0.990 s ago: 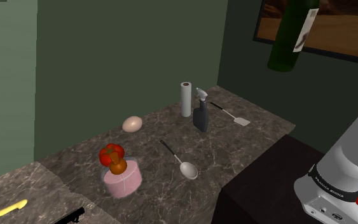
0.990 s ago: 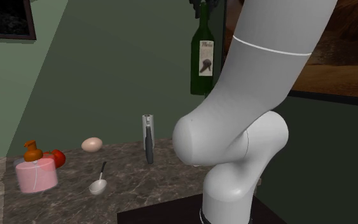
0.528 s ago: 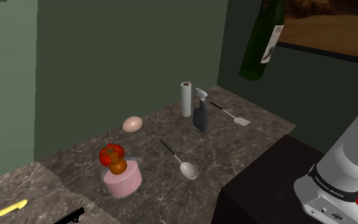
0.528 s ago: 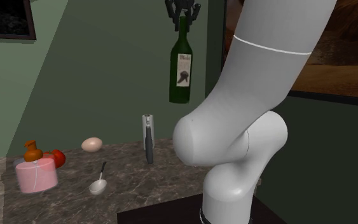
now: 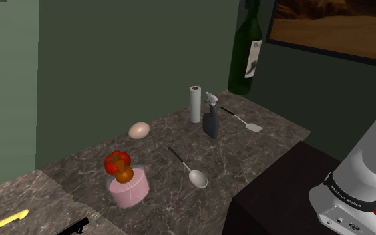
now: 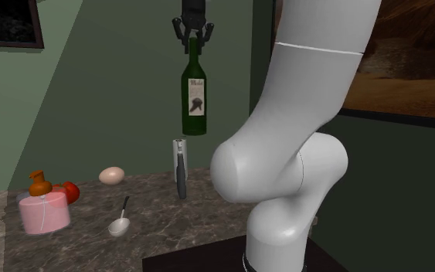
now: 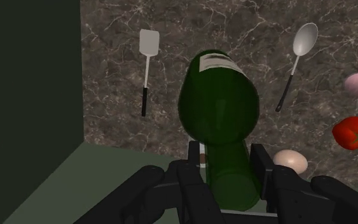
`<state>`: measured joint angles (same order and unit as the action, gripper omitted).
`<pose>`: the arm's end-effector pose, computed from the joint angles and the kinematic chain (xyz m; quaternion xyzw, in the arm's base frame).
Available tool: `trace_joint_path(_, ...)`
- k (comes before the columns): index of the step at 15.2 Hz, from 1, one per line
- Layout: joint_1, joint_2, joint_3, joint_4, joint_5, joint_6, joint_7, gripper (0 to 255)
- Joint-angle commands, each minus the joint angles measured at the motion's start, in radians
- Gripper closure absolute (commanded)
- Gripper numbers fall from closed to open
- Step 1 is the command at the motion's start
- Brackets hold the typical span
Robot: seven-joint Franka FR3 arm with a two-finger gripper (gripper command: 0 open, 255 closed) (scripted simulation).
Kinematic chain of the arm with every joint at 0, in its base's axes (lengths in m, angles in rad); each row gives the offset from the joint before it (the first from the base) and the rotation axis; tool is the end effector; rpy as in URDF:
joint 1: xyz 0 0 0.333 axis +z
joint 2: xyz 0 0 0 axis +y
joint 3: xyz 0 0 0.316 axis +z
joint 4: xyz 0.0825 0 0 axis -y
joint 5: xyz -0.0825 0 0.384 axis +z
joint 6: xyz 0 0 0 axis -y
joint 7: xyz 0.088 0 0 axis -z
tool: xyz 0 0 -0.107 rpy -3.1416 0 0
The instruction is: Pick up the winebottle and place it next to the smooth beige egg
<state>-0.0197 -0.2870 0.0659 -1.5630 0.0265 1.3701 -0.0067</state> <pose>0.4301 0.0298 0.7513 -0.9985 -0.0288 -0.0466 0.0044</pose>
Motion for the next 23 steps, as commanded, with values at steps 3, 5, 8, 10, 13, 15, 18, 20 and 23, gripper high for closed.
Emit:
trace_joint_path(3, 0.021, 0.069, 0.046, 0.005, -0.001, 0.066, 0.067, 255)
trace_joint_path(5, 0.032, 0.113, 0.069, 0.022, -0.005, 0.094, 0.1, 255)
trace_joint_path(8, 0.051, 0.186, 0.101, 0.058, -0.017, 0.13, 0.15, 255)
trace_joint_path(10, 0.066, 0.24, 0.121, 0.091, -0.028, 0.151, 0.183, 255)
trace_joint_path(13, 0.09, 0.329, 0.147, 0.153, -0.051, 0.175, 0.231, 255)
trace_joint_path(15, 0.109, 0.393, 0.162, 0.204, -0.069, 0.185, 0.263, 255)
trace_joint_path(18, 0.142, 0.498, 0.18, 0.3, -0.1, 0.191, 0.307, 255)
trace_joint_path(20, 0.169, 0.575, 0.188, 0.379, -0.123, 0.186, 0.334, 255)
trace_joint_path(23, 0.217, 0.708, 0.194, 0.531, -0.161, 0.162, 0.369, 255)
